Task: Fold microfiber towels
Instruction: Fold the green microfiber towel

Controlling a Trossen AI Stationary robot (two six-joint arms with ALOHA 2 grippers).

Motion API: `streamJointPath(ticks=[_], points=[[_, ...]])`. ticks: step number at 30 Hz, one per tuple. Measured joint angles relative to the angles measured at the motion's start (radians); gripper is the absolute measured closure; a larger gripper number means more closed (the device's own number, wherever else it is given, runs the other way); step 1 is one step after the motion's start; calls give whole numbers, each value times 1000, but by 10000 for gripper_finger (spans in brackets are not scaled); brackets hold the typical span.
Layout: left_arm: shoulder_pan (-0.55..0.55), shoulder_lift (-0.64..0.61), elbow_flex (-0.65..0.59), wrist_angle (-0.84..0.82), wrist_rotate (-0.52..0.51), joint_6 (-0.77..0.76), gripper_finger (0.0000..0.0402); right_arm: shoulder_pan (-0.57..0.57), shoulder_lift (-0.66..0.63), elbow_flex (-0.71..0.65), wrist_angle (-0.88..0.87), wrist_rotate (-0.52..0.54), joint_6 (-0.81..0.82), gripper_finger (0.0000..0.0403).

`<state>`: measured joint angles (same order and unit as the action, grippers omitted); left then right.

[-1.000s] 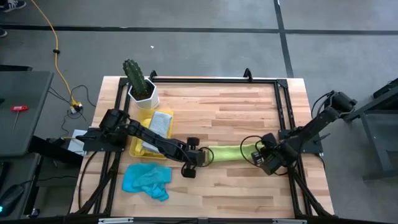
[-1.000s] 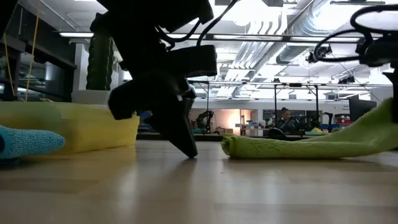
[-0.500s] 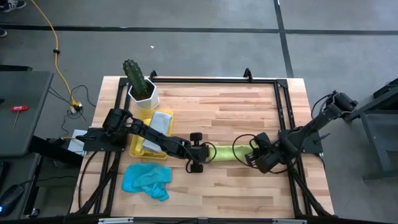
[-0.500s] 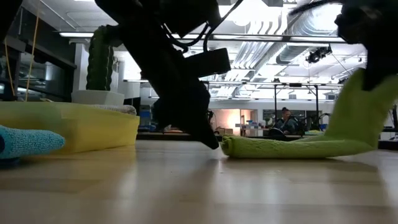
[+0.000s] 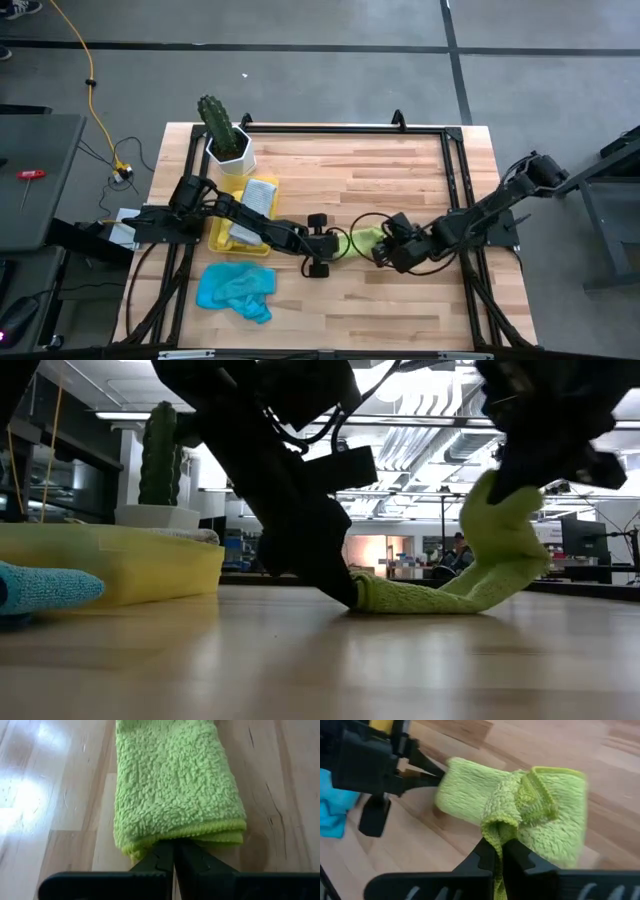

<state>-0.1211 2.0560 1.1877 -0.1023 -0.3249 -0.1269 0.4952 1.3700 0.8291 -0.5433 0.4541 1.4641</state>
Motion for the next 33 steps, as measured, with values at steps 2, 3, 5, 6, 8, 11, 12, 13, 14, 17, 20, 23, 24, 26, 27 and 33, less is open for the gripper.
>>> streamJointPath(ticks=[2, 3, 5, 6, 8, 11, 12, 13, 14, 17, 20, 23, 24, 26, 27, 33], points=[[0, 0, 0, 0, -4, 0, 401, -20, 40, 0, 70, -3, -35, 403], [2, 3, 0, 3, -6, 0, 401, -29, 56, 0, 93, -12, -57, 403], [3, 12, 1, 17, -11, 0, 401, -52, 90, 0, 159, -25, -98, 403], [4, 12, 1, 16, -13, 0, 401, -63, 107, 1, 192, -40, -118, 403], [3, 13, 1, 17, -19, -1, 401, -86, 138, 1, 236, -65, -157, 403], [3, 14, 0, 21, -21, -1, 401, -116, 184, 1, 328, -87, -203, 403], [3, 14, 0, 23, -22, 0, 401, -126, 199, 1, 358, -92, -222, 403], [3, 14, 0, 25, -22, -1, 401, -136, 215, 1, 394, -104, -237, 403], [3, 14, 0, 28, -22, -1, 401, -145, 228, 1, 425, -122, -251, 403], [3, 15, 0, 26, -22, -1, 401, -167, 273, 1, 501, -155, -276, 403], [3, 15, -1, 27, -22, -1, 401, -179, 302, 1, 522, -158, -276, 400], [3, 15, -1, 28, -23, -1, 401, -188, 315, 1, 505, -155, -255, 391], [3, 16, -1, 28, -23, -1, 401, -188, 318, 1, 507, -147, -254, 387], [3, 16, -1, 28, -23, -1, 401, -188, 318, 1, 510, -131, -268, 373], [3, 16, -1, 28, -23, -1, 401, -188, 318, 1, 519, -130, -269, 364], [3, 16, -1, 28, -24, -1, 401, -188, 311, 0, 584, -130, -336, 284]])
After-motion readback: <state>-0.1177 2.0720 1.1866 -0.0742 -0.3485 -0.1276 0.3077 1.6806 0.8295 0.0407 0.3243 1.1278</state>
